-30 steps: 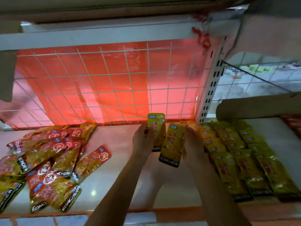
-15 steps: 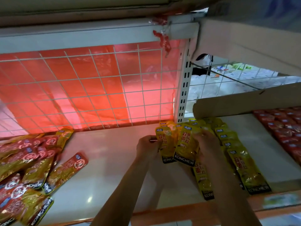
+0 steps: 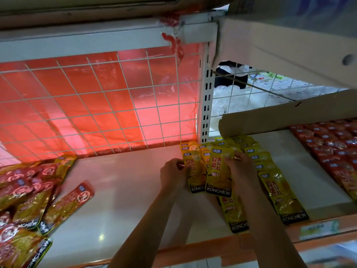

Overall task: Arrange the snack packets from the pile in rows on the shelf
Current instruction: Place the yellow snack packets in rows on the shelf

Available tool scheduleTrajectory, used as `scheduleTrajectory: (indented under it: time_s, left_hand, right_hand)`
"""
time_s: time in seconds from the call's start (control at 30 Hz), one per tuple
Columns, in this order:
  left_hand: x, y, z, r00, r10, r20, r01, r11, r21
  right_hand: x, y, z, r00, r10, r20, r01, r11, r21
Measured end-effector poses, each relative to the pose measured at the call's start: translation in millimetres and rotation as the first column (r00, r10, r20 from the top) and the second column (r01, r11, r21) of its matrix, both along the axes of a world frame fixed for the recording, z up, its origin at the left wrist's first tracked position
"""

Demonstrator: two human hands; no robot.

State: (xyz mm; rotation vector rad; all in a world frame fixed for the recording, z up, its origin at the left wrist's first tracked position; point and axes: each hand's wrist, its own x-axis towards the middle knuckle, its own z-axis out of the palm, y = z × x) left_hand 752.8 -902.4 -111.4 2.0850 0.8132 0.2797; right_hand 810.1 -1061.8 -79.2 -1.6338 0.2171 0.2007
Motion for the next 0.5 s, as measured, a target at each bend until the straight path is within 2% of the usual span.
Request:
scheduleTrajectory:
  time_s: [0.33, 0.43, 0.5]
  left_hand:
    - [-5.4, -0.8, 4.5, 1.0, -0.003, -0.004, 0.003, 0.993, 0.119]
    - [-11.2, -6.2, 6.0, 0.998, -0.012, 0.06, 0.0, 0.98, 0.201]
    - [-14.5, -12.6, 6.6, 0.99, -0.057, 0.132, 0.034, 0.986, 0.166]
  right_hand:
    - [-13.2, 7.9, 1.2, 0.995, 0.057, 0.081, -0.05, 0.995, -0.088]
    - [-18.2, 12.5, 2.6, 0.991, 0.103, 0.083, -0.095, 0.991, -0.095]
    - [-21.5, 16.1, 1.2, 0.987, 0.127, 0.098, -0.116, 0.987, -0.115]
